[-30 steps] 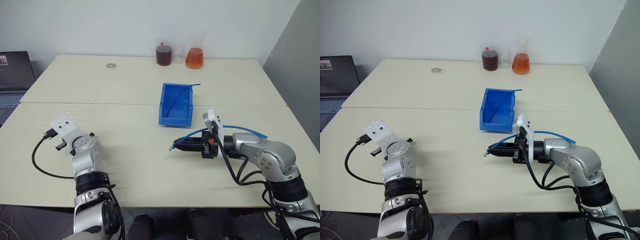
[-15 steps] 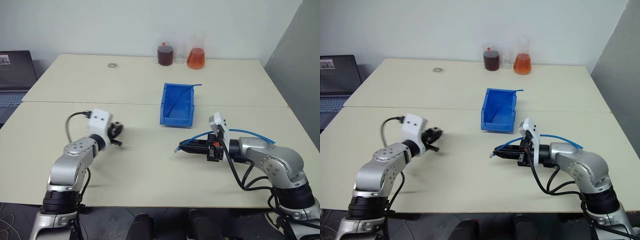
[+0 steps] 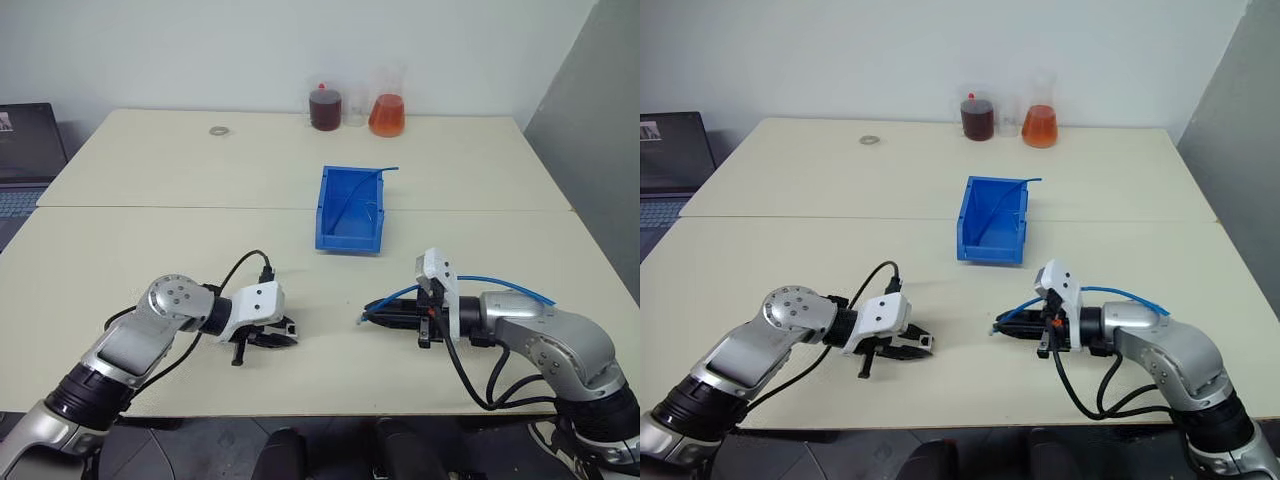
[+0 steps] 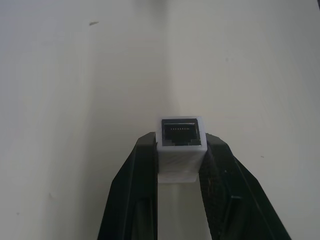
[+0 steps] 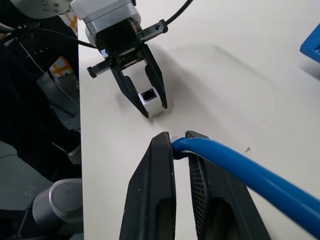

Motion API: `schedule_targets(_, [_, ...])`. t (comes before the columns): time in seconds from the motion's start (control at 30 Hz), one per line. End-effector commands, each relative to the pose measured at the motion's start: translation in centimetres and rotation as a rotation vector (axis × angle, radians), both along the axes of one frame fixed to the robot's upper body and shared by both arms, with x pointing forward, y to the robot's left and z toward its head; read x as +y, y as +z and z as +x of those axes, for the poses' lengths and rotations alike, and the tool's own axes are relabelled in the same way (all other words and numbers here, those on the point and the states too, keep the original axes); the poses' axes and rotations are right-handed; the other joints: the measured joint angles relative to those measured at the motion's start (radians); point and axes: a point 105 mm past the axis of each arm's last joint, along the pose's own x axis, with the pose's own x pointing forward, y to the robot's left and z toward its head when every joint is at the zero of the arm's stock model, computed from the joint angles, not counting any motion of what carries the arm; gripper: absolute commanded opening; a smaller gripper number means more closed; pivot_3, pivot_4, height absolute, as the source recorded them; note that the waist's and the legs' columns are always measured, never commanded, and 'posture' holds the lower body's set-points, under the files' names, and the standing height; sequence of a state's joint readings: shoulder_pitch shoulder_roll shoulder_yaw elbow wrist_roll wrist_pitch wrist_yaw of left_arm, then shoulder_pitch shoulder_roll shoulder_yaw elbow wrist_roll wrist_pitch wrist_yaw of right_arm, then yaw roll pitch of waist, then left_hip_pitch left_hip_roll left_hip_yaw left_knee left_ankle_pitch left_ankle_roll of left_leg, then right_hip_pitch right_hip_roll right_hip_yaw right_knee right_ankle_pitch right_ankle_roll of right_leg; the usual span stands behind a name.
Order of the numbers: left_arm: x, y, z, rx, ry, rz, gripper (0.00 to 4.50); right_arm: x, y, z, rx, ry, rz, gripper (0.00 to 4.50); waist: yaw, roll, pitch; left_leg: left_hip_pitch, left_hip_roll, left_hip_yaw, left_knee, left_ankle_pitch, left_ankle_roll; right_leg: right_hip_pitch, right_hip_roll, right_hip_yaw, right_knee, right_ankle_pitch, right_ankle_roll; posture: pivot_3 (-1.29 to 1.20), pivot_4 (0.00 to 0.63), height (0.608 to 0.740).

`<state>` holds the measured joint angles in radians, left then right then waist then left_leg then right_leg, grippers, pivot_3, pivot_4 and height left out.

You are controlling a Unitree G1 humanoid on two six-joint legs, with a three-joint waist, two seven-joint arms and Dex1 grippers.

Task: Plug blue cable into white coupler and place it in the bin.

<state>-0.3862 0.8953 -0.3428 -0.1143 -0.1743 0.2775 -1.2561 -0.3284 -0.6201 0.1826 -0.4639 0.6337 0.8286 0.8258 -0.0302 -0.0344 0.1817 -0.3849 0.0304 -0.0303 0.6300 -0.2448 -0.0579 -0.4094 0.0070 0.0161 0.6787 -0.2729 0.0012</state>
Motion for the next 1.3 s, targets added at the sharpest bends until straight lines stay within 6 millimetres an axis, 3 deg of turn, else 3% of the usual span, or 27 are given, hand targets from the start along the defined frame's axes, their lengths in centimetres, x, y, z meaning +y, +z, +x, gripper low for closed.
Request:
schedule_targets(0.03, [-1.0, -1.1, -0.3, 0.026, -0.046, 0.027, 0.79, 0.8, 0.8, -0.4, -0.077, 0.031, -0.002, 0.11, 0.000, 0.000, 0.000, 0.000, 0.000, 0.000, 0.000, 0.000, 0.000, 0.000, 0.000, 0.000, 0.000, 0.000, 0.000, 0.00, 0.150, 0.740])
schedule_targets(0.5, [-1.3, -0.5, -0.5, 0.093, -0.088, 0.033, 0.79, 6.8, 1.4, 1.8, -0.198, 0.102, -0.023, 0.11, 0.001, 0.000, 0.000, 0.000, 0.000, -0.001, 0.001, 0.000, 0.000, 0.000, 0.000, 0.000, 0.000, 0.000, 0.001, 0.00, 0.150, 0.740])
schedule_targets(1.3, [-1.7, -1.3, -0.4, 0.131, -0.047, -0.006, 0.79, 8.8, -0.8, 0.3, -0.174, 0.190, -0.076, 0.11, 0.003, 0.000, -0.001, 0.000, 0.000, -0.001, 0.002, 0.000, 0.000, 0.001, 0.000, -0.001, 0.001, 0.000, 0.000, 0.00, 0.150, 0.740])
